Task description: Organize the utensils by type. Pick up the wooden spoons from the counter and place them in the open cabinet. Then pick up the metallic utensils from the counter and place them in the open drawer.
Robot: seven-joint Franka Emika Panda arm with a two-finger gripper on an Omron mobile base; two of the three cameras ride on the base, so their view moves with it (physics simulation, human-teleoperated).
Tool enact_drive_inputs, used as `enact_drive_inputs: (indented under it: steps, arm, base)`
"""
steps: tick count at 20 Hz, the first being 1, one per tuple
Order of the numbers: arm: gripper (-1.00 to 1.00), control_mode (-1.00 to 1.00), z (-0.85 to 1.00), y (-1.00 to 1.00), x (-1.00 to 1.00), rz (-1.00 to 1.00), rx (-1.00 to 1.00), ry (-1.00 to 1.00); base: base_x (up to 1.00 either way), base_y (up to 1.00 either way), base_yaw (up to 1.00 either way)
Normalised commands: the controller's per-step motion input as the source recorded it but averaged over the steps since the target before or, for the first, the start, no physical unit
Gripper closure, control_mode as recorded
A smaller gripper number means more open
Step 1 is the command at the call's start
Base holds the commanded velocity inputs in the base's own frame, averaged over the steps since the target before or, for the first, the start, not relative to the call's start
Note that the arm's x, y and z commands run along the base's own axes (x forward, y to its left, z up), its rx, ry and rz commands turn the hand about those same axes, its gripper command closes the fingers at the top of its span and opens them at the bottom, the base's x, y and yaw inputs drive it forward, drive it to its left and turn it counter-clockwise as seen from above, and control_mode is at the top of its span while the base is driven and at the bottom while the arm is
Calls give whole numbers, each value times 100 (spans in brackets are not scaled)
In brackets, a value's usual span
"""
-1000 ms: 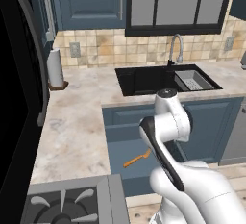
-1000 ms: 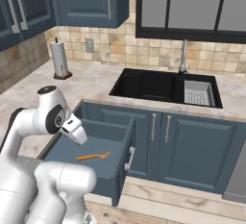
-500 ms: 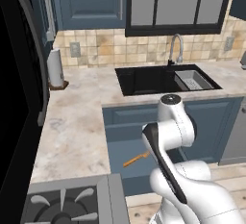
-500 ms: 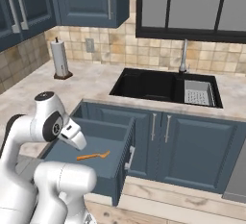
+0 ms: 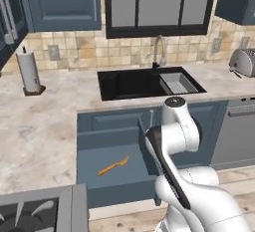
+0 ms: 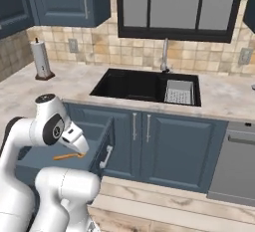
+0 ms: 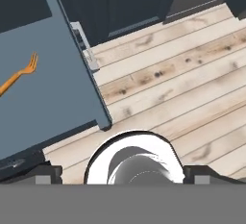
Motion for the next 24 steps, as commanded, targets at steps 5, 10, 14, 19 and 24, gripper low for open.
enact_drive_inputs:
  steps: [5,10,14,19,24]
  arm:
    - [-100,100,0,0,0,0,0,0]
    - [-100,100,0,0,0,0,0,0]
    - [-100,100,0,0,0,0,0,0]
    - [-100,100,0,0,0,0,0,0]
    - [-100,100,0,0,0,0,0,0]
  base:
    - [-4,-96,0]
    - [1,-100,0]
    - [22,-98,0]
    - [45,-90,0]
    - [71,-75,7]
